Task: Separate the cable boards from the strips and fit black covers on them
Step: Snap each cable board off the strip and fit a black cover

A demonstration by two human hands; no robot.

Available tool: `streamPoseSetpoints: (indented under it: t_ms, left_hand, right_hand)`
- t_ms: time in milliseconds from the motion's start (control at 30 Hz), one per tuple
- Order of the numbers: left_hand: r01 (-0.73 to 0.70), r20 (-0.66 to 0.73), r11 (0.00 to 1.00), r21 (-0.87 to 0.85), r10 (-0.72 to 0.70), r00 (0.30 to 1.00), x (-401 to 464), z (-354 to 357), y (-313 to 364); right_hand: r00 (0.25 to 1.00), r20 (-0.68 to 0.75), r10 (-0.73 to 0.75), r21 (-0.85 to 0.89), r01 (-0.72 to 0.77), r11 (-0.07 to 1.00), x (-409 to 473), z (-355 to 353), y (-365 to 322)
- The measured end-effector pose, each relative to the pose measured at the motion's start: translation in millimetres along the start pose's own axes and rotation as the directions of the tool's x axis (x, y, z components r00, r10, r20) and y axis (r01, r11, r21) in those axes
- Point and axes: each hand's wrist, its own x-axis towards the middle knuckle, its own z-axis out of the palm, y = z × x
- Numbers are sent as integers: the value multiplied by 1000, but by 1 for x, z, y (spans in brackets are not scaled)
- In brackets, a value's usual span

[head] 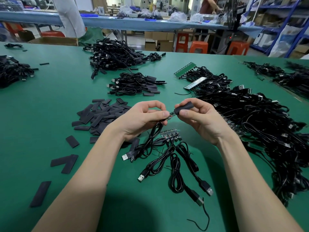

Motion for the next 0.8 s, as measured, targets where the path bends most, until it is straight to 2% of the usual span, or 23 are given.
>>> streamPoseSetpoints:
  t_ms: [133,233,367,467,567,667,800]
  left_hand:
    - [16,-15,1000,21,-16,1000,0,-2,1]
    - [10,-2,1000,12,-10,1000,0,-1,0]
    - [-26,-25,999,21,27,999,2,0,-1]
    - [-67,-109,979,194,89,990,5,3,-6]
    - [-107,-123,913,395,167,978,8,6,-9]
    - [-130,-105,871,473,202,974,8,5,-9]
    - [-105,-73,814,571,178,981,6,7,-4]
  right_hand:
    - [999,-38,7,-34,-8,999,1,0,-1]
    - [999,-3,34,-78,-34,996,1,3,0]
    - [999,-22,43,-24,-44,999,2,6,3]
    - [994,-74,78,-27,-80,996,4,4,5]
    - [982,-135,130,27,-127,992,4,-1,5]
    - [973,-161,165,50,-159,986,2,-6,4]
    - [964,-198,176,72,-165,984,3,-4,7]
